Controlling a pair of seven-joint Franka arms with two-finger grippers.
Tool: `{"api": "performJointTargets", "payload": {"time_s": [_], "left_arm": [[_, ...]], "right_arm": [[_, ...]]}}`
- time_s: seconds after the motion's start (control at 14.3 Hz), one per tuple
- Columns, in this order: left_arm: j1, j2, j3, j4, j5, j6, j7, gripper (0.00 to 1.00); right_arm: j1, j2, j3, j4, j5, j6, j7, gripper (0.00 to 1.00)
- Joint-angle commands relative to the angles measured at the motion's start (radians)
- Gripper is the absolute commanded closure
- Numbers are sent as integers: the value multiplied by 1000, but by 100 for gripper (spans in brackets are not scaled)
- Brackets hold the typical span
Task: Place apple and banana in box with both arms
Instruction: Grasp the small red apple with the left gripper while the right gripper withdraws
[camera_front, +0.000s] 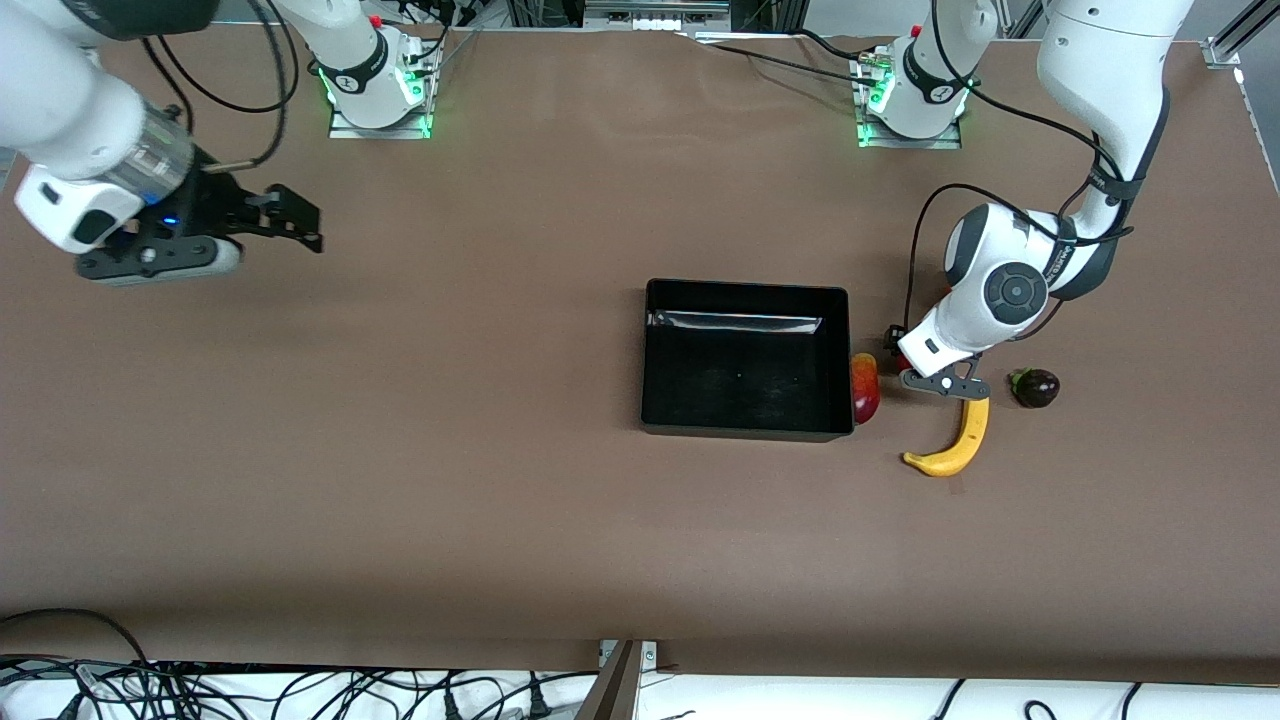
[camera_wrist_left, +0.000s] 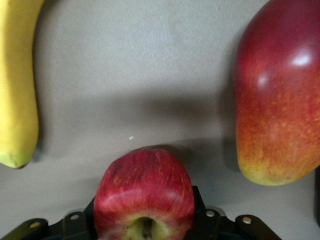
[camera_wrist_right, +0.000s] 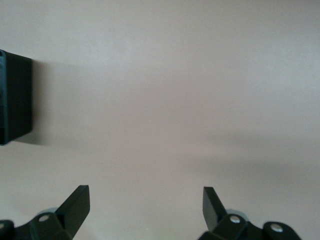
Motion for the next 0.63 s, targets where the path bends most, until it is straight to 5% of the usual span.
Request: {"api": "performJointTargets", "payload": {"time_s": [0.0,0.14,0.35,0.56], "left_arm": [[-4,-75,0,37,19,-96,3,100],[-12,-109,-22,155,17,-291,-8,100],[-13,-101,-126,363,-6,-611,-70,100],[-15,-71,-245,384,-67,-629,-314,100]], "right_arm": [[-160,-48,119,-35,-31,-31,-59,0],[-278,-52,200,-40,-34,-31,-96,0],[-338,-52,225,-40,-43,-30,-133,0],[-353,-51,219,-34,-46,-31,-159,0]]}}
